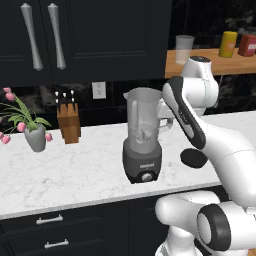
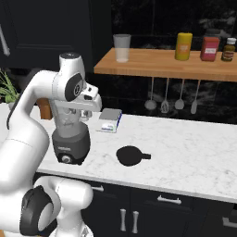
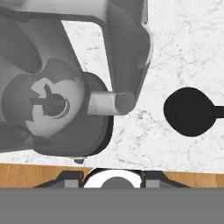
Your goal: Close the lid blender by securely placing the lid on top.
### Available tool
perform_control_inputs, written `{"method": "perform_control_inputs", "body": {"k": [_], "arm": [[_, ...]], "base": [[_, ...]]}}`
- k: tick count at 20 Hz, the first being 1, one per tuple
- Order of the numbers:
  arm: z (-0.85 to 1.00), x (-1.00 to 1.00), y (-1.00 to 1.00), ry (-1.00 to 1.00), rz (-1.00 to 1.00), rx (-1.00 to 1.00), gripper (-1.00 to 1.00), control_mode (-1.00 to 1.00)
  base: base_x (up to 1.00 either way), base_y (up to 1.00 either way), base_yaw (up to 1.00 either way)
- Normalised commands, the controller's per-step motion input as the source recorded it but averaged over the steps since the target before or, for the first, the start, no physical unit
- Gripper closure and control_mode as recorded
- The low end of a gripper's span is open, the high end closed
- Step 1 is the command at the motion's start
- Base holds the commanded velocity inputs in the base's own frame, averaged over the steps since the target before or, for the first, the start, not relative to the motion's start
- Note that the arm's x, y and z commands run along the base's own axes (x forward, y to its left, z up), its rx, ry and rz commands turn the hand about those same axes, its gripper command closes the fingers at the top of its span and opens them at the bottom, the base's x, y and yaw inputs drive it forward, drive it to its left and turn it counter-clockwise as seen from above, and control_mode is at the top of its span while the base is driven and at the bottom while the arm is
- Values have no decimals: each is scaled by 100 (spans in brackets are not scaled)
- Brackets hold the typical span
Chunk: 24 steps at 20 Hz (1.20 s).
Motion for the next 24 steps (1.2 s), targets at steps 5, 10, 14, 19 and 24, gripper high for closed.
{"method": "perform_control_inputs", "body": {"k": [5, 10, 14, 19, 24], "arm": [[-1, -9, -20, -2, -3, 3, -100, -100], [-18, -18, -21, 0, -12, 1, -100, -100], [-38, -21, -25, 0, -25, 0, -100, -100], [-41, -11, -50, 0, -29, 0, -100, -100], [-29, -1, -56, 0, -43, 0, -100, -100]], "base": [[0, 0, 0], [0, 0, 0], [0, 0, 0], [0, 0, 0], [0, 0, 0]]}}
